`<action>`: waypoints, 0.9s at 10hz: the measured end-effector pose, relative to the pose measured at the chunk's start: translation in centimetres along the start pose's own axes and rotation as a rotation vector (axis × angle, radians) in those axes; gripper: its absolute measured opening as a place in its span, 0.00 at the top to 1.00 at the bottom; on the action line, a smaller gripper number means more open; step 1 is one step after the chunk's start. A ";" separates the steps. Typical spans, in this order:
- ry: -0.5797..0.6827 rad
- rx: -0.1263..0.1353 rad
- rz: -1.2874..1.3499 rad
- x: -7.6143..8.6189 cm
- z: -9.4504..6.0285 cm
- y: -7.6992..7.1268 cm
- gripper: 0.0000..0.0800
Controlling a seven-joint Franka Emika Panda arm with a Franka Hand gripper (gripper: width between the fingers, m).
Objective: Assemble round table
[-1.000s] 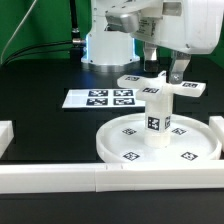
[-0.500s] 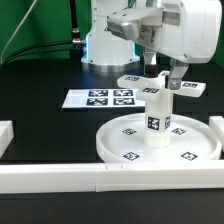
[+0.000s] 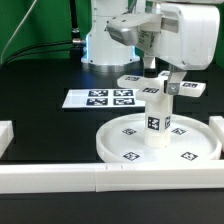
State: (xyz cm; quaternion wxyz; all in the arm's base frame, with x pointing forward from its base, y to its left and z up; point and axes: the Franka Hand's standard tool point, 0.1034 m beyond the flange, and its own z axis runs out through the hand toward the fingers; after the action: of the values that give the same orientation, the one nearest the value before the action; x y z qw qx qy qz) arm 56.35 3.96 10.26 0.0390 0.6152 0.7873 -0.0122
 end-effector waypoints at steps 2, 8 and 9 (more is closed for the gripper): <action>0.000 -0.001 0.026 -0.1 0.0 0.0 0.45; 0.007 0.006 0.493 -0.3 0.0 -0.2 0.45; 0.010 0.009 0.601 -0.3 0.0 -0.2 0.45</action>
Offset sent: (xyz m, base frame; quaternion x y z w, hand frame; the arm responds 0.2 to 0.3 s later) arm 0.0000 0.0000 0.0000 0.0000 0.0000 0.0000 1.0000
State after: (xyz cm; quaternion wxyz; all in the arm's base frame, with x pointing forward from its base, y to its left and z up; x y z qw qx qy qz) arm 56.22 3.65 10.29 0.0343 0.8210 0.5699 -0.0007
